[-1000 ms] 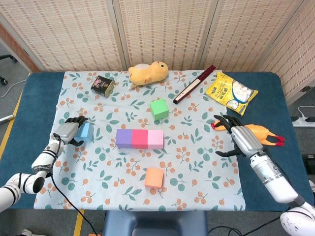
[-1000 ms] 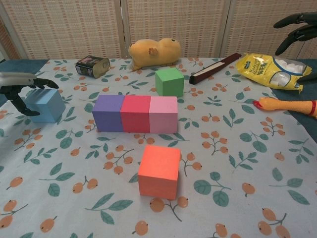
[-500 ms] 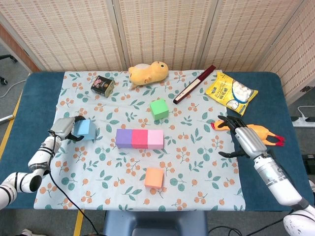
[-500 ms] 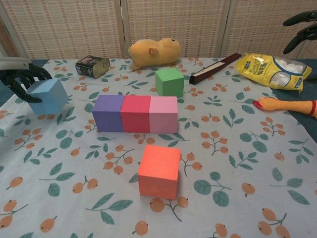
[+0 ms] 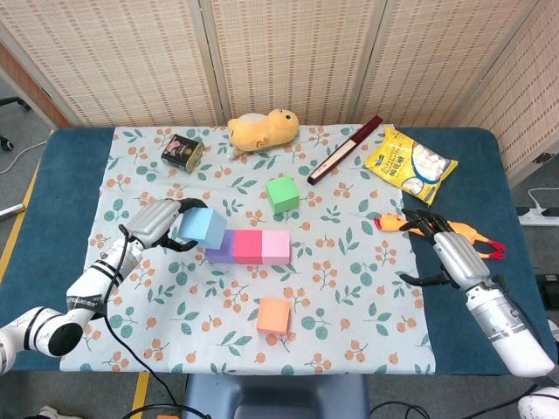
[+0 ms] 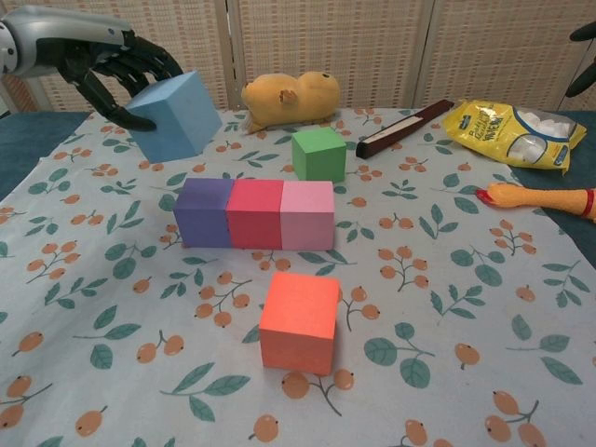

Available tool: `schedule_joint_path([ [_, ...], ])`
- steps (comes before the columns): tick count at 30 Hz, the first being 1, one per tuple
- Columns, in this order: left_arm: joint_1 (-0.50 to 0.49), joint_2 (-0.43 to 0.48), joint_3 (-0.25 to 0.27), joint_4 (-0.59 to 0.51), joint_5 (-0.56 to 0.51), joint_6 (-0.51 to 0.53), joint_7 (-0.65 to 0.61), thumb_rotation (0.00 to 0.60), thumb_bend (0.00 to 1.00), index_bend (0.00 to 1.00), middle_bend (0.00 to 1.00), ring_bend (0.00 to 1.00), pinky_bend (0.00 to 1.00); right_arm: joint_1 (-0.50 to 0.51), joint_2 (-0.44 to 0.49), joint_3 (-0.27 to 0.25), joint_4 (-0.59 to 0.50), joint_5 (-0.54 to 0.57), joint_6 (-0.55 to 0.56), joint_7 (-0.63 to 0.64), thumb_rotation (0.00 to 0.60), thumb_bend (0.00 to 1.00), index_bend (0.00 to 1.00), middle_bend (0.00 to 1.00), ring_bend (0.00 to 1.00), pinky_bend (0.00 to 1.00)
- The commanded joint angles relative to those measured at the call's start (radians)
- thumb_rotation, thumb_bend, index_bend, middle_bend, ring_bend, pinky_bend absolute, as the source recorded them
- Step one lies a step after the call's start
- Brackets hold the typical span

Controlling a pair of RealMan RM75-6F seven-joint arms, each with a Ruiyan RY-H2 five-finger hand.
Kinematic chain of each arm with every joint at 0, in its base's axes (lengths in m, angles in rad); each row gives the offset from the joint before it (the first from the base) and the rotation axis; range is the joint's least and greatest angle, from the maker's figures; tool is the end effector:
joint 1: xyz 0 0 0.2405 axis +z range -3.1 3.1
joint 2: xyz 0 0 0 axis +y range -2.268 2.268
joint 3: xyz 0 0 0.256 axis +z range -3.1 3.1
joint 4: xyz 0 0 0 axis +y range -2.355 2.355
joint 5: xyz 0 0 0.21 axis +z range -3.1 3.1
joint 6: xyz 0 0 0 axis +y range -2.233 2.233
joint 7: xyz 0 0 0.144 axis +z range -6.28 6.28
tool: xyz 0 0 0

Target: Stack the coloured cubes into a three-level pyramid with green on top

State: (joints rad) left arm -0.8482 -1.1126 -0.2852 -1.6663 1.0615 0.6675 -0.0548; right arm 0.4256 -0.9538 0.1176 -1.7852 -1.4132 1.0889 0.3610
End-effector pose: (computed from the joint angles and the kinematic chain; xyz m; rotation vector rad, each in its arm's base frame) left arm -0.1195 0.3871 0.0985 -1.8734 -1.1906 -1.0069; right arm -0.2319 -0.2779 0.1555 1.5750 -1.2845 1.1362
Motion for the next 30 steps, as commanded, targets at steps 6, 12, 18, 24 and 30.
schedule_joint_path([
  [6, -0.218, -0.049, 0.066, -0.086, -0.357, 0.044, 0.351, 0.6, 0.31, 0.24, 0.3, 0.28, 0.23, -0.021, 0.017, -0.007, 0.009, -0.017, 0.021, 0.034, 0.6, 0.05, 0.0, 0.24, 0.0, 0.0],
  [12, -0.308, -0.095, 0.127, -0.119, -0.537, 0.156, 0.519, 0.6, 0.31, 0.21, 0.27, 0.27, 0.22, -0.025, 0.014, -0.01, 0.032, -0.025, 0.019, 0.063, 0.6, 0.05, 0.0, 0.25, 0.0, 0.0],
  [18, -0.372, -0.148, 0.159, -0.126, -0.676, 0.244, 0.642, 0.6, 0.31, 0.19, 0.24, 0.25, 0.22, -0.022, 0.007, -0.01, 0.053, -0.033, 0.012, 0.087, 0.6, 0.05, 0.0, 0.25, 0.0, 0.0],
  [24, -0.415, -0.169, 0.17, -0.132, -0.779, 0.285, 0.717, 0.6, 0.31, 0.18, 0.22, 0.24, 0.21, -0.019, 0.002, -0.01, 0.07, -0.036, 0.006, 0.105, 0.6, 0.05, 0.0, 0.25, 0.0, 0.0],
  [30, -0.441, -0.178, 0.156, -0.133, -0.862, 0.296, 0.741, 0.6, 0.31, 0.15, 0.18, 0.22, 0.21, -0.016, -0.001, -0.01, 0.08, -0.039, 0.002, 0.114, 0.6, 0.05, 0.0, 0.25, 0.0, 0.0],
])
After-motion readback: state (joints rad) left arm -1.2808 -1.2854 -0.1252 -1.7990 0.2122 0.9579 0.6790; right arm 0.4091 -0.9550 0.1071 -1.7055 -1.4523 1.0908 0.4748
